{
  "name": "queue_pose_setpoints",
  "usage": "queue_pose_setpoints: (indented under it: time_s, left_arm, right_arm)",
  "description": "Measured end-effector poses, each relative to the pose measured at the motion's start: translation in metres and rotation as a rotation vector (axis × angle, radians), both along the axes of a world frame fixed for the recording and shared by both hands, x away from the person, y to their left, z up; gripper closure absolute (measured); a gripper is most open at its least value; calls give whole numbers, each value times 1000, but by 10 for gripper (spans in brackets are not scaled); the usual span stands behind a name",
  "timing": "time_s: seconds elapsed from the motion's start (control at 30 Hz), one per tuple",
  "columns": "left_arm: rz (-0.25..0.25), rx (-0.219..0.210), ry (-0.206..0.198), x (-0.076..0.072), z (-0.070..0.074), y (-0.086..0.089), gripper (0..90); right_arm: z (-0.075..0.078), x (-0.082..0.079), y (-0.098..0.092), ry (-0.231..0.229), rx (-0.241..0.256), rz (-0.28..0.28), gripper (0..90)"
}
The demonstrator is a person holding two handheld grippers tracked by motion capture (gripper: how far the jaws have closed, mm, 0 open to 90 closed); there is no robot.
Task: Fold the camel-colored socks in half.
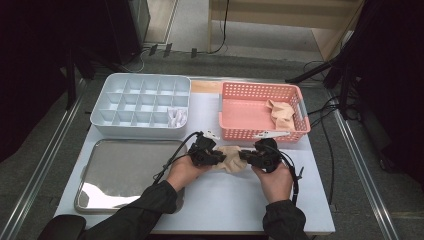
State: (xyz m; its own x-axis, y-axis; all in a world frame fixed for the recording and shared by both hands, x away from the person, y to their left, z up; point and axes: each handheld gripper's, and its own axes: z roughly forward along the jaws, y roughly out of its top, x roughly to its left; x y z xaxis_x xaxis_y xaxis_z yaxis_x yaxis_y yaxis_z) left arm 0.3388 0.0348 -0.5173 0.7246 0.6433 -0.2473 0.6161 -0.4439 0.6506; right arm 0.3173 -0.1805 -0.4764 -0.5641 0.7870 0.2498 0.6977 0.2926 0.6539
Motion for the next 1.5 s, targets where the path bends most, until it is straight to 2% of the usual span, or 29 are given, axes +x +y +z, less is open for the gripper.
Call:
queue_pose_setpoints:
  time_s: [0.1, 0.2, 0.33, 0.5, 0.6, 0.7, 0.83, 0.97, 1.1, 1.17, 1.3, 1.5]
  left_arm:
    - [-10, 1, -14, -1, 3, 1, 750]
    - [-14, 2, -24, -3, 8, 3, 750]
    - [-29, 37, -21, -3, 4, 3, 747]
    - [-31, 26, -22, -1, 1, 1, 744]
    - [-21, -1, 5, 1, 2, 4, 733]
    - [-17, 0, -2, 1, 8, 10, 720]
    - [-6, 8, -32, 0, 15, 18, 719]
    - [11, 7, -22, 5, 10, 19, 727]
    - [14, 8, -28, 6, 6, 16, 736]
    - [20, -10, -14, 7, 6, 16, 734]
    - [13, -19, -1, 7, 13, 25, 724]
    - [39, -49, -5, 8, 25, 47, 706]
  right_arm:
    - [2, 1, 2, -2, -11, 4, 854]
    - [3, 2, 2, 13, 0, -6, 853]
    - [6, 5, 7, 23, 8, -9, 853]
    - [10, 9, 18, 34, 25, -6, 852]
    - [12, 10, 24, 30, 24, 4, 852]
    - [12, 10, 26, 25, 15, 9, 852]
    - [11, 10, 25, 30, 13, 4, 851]
    - [11, 9, 25, 30, 14, 4, 852]
    - [12, 8, 26, 34, 13, 10, 852]
    - [13, 8, 28, 35, 17, 13, 852]
    - [13, 9, 31, 40, 13, 21, 850]
    - [14, 10, 37, 42, 7, 32, 851]
